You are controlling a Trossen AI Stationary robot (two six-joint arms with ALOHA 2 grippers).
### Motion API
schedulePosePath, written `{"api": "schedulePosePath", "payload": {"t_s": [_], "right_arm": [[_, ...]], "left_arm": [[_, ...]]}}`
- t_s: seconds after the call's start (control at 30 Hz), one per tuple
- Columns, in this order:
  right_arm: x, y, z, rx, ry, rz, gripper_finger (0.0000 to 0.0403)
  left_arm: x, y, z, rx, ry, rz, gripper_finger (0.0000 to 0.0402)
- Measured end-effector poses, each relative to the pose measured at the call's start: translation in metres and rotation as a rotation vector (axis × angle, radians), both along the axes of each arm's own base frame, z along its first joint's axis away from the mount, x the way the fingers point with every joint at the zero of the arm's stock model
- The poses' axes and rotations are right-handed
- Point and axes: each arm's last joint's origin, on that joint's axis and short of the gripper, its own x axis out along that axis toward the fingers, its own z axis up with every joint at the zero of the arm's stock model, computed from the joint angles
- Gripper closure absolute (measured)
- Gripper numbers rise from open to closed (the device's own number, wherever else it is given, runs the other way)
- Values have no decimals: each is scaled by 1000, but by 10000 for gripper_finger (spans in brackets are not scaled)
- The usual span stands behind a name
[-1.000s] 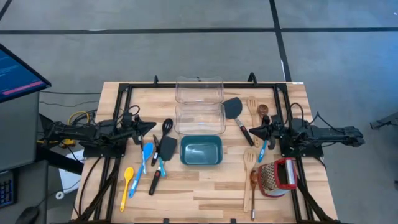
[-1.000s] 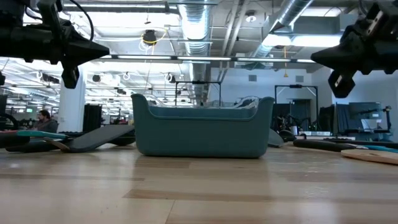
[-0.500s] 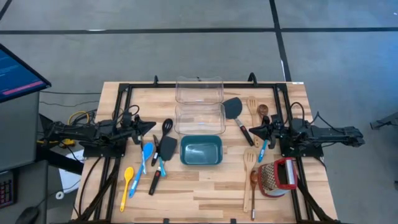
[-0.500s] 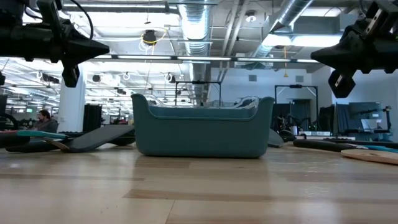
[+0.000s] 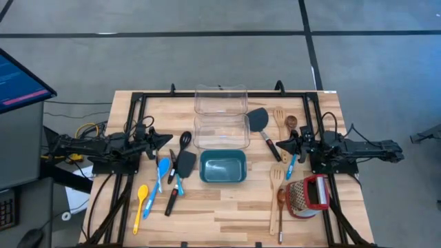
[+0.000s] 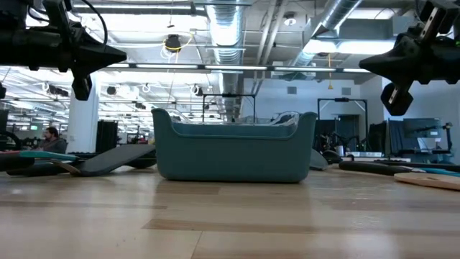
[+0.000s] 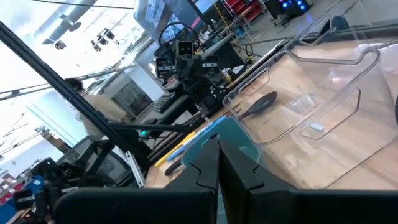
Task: Pick & Place Kitchen Items
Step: Put the black spatula into the top transparent bin
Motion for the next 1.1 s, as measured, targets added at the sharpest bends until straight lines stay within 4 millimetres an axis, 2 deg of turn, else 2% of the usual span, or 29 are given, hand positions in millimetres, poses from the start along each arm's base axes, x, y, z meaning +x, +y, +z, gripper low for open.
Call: {"api": "schedulePosePath", "payload": {"t_s": [0.47,0.77,1.1], "right_arm": [[0,0,0,0,-1,-1,403],[0,0,3,1,-35,-4,403],[-2,0,19,2,-141,-5,403]], "left_arm": [[0,0,1,-1,-12,0,400],[-2,0,12,-12,-128,0,400],[-4,0,21,-21,-222,0,400]]}}
